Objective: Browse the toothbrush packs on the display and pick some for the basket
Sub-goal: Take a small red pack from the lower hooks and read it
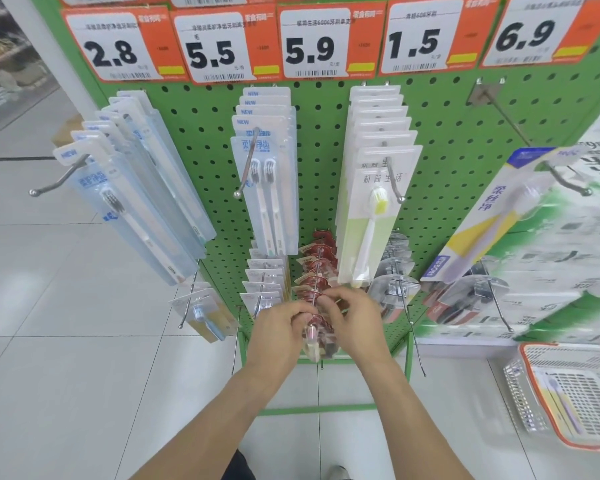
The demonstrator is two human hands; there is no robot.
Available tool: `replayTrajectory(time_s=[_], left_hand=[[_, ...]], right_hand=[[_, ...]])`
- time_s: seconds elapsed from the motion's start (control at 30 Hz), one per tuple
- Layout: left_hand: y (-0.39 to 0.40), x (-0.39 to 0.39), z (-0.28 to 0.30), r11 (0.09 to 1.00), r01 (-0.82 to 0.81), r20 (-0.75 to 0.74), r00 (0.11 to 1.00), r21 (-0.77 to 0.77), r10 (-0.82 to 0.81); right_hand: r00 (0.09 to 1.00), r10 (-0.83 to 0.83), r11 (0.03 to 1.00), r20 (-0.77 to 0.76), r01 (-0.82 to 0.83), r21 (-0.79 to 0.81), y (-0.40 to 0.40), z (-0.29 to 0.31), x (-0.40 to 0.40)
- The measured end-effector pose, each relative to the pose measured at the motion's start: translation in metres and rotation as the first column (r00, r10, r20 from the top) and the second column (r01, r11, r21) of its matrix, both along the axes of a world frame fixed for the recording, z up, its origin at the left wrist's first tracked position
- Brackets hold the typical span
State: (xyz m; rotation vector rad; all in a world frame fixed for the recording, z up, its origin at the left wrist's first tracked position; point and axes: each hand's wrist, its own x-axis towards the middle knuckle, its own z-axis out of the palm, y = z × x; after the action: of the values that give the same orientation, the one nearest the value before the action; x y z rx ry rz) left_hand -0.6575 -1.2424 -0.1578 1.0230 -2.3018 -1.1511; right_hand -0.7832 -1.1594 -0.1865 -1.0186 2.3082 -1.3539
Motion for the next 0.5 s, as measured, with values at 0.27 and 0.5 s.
replayTrajectory(time_s=[0.27,0.5], left_hand=[[-0.002,0.000,0.007,0.998,0.039,0.054,0.998,-0.058,-0.036],[0.002,0.001,0.001,0.984,0.028,0.025,0.999,-0.177,-0.024]], right_hand=[[0.997,-0.064,0.988,-0.046,0.057,-0.145,0.013,-0.004,-0.002],[0.965,-0.180,0.973,-0.191,0.146,-0.178,0.036,-0.013,0.006]])
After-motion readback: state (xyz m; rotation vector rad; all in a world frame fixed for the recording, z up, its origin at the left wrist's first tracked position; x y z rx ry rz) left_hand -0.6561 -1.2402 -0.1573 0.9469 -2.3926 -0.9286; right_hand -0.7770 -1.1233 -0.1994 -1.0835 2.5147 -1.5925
